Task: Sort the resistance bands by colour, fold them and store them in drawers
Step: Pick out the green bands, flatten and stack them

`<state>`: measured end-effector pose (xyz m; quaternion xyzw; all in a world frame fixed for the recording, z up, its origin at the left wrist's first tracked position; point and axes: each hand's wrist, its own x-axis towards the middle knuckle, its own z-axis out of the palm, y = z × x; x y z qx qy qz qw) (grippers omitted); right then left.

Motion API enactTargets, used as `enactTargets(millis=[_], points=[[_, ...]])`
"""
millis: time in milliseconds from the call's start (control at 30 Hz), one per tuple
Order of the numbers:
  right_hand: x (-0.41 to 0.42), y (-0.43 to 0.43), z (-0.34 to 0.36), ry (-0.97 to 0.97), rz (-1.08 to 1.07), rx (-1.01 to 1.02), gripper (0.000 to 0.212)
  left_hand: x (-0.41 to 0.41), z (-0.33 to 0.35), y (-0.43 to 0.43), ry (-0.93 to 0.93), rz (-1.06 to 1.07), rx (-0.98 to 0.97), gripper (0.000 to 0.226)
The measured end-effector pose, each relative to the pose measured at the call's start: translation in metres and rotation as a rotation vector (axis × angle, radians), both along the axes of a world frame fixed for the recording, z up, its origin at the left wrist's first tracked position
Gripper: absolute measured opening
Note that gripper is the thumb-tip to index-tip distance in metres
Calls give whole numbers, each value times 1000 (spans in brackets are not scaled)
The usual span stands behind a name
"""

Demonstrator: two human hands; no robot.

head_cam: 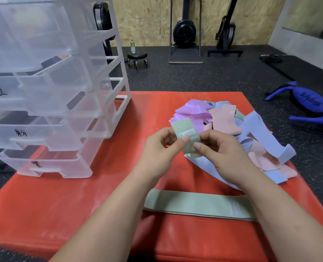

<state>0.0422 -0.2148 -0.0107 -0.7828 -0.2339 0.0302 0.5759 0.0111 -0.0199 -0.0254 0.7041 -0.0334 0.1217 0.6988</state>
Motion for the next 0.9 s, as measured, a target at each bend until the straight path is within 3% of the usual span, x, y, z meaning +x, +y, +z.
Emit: enactTargets(millis=[133, 267, 533, 700, 900], points=[[-1, 1, 2, -130, 67, -176, 12, 1, 4, 7, 13, -11, -116, 14], [-1, 1, -6, -96, 88, -256, 18, -1, 2, 10, 18, -20, -118, 6], [6, -5, -7, -173, -85, -341, 5, 0, -2, 22, -14, 151, -84, 8], [-6, 7, 5, -148, -16, -224, 18, -4, -1, 12, -48, 33, -24, 11], [-9, 10, 14, 8, -139, 223, 14, -6, -5, 7, 14, -178, 73, 12]])
